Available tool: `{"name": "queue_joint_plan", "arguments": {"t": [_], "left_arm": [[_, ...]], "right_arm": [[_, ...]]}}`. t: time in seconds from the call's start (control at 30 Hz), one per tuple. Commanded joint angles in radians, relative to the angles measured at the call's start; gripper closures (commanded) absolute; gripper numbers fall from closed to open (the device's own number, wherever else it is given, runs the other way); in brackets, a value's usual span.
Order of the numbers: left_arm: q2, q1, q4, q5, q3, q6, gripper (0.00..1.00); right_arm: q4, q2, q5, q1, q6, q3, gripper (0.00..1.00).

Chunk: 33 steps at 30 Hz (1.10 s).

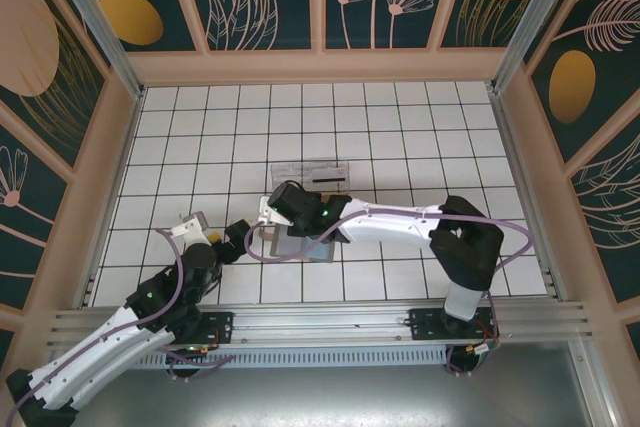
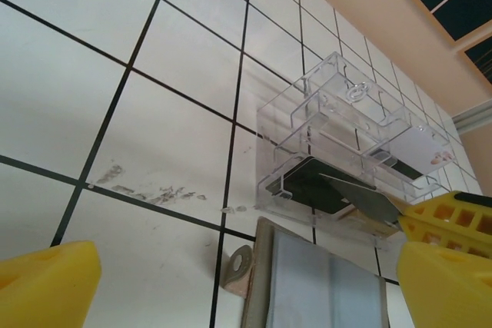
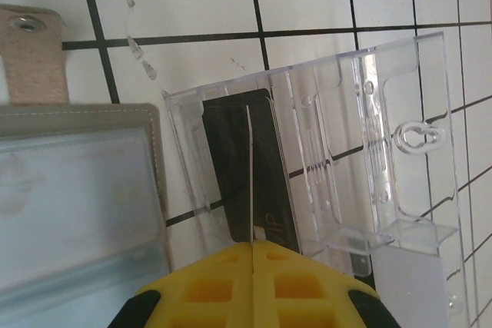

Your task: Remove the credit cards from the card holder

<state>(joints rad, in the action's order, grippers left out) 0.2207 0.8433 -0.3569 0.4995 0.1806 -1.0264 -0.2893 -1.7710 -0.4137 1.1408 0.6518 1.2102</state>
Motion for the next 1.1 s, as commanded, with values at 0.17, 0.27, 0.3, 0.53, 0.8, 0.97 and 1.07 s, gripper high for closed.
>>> {"name": "queue_joint_plan", "arguments": {"t": [0.17, 0.27, 0.3, 0.53, 0.8, 0.97, 1.07], "left_arm": [[0.002, -0.006, -0.022, 0.020, -0.014, -0.006, 0.01], [-0.001, -0.005, -0.027, 0.022, -0.016, -0.007, 0.01], [-0.003, -0.004, -0.027, 0.021, -0.017, -0.008, 0.01], [-0.011, -0.004, -0.028, 0.018, -0.023, -0.006, 0.02], [-0.010, -0.005, -0.025, 0.019, -0.025, -0.002, 0.01], [-0.009, -0.004, -0.018, 0.018, -0.030, 0.001, 0.01], [-0.009, -0.004, -0.014, 0.019, -0.032, 0.003, 0.01]], "right_arm": [[-0.036, -0.075, -0.070, 0.008, 0.083, 0.081, 1.00], [-0.028, -0.094, -0.069, 0.007, 0.079, 0.078, 1.00], [-0.027, -0.101, -0.067, 0.007, 0.076, 0.080, 1.00], [-0.025, -0.167, -0.088, -0.001, 0.048, 0.109, 1.00], [-0.029, -0.215, -0.120, -0.012, -0.001, 0.165, 0.79], [-0.004, -0.198, -0.144, -0.019, -0.004, 0.149, 0.65], [0.021, -0.195, -0.182, -0.022, -0.002, 0.136, 0.63]]}}
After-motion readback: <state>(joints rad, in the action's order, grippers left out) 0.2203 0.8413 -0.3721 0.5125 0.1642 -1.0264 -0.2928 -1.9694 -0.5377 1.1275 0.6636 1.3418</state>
